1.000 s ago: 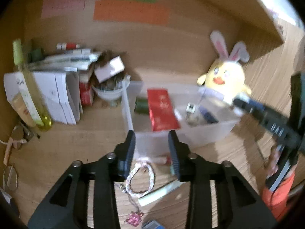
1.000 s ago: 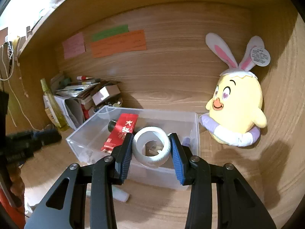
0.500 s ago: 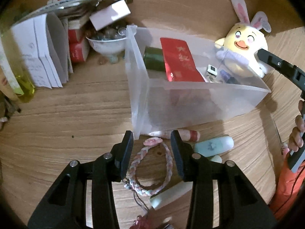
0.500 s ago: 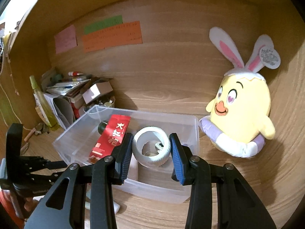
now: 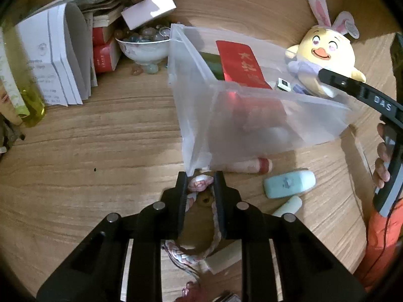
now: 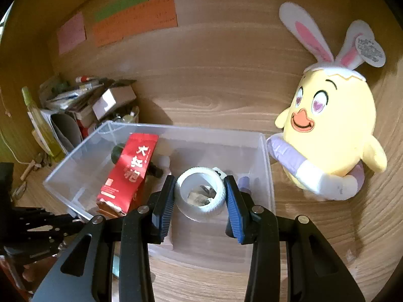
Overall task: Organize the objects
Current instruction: 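Carry the bracelet and tape roll over the clear box and open the right tool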
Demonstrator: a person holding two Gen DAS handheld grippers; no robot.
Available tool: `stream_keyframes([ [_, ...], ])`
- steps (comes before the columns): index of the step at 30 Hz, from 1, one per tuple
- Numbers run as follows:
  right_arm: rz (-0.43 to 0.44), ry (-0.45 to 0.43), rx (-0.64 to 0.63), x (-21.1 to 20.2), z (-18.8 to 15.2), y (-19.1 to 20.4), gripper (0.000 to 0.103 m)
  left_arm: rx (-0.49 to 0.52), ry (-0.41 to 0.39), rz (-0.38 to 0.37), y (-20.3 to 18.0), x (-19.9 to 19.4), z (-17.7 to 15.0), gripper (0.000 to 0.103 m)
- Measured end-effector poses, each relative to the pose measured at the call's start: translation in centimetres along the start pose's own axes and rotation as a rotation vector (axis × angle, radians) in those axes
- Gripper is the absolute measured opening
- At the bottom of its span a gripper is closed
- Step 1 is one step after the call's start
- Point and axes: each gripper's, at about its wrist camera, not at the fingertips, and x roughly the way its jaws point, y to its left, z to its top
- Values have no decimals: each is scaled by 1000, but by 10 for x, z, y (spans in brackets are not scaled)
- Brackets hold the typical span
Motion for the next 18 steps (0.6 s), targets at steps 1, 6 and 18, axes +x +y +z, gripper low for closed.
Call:
stream_keyframes([
  [1, -1, 4, -3, 1, 0, 1, 35, 4, -8, 3, -1, -3, -1, 20],
  [6, -3, 26, -13, 8, -1, 3, 35, 3, -62, -13, -3, -22, -1, 20],
  [18, -13, 64, -19, 19, -4, 5, 36, -13, -217, -99, -6, -75, 25, 20],
])
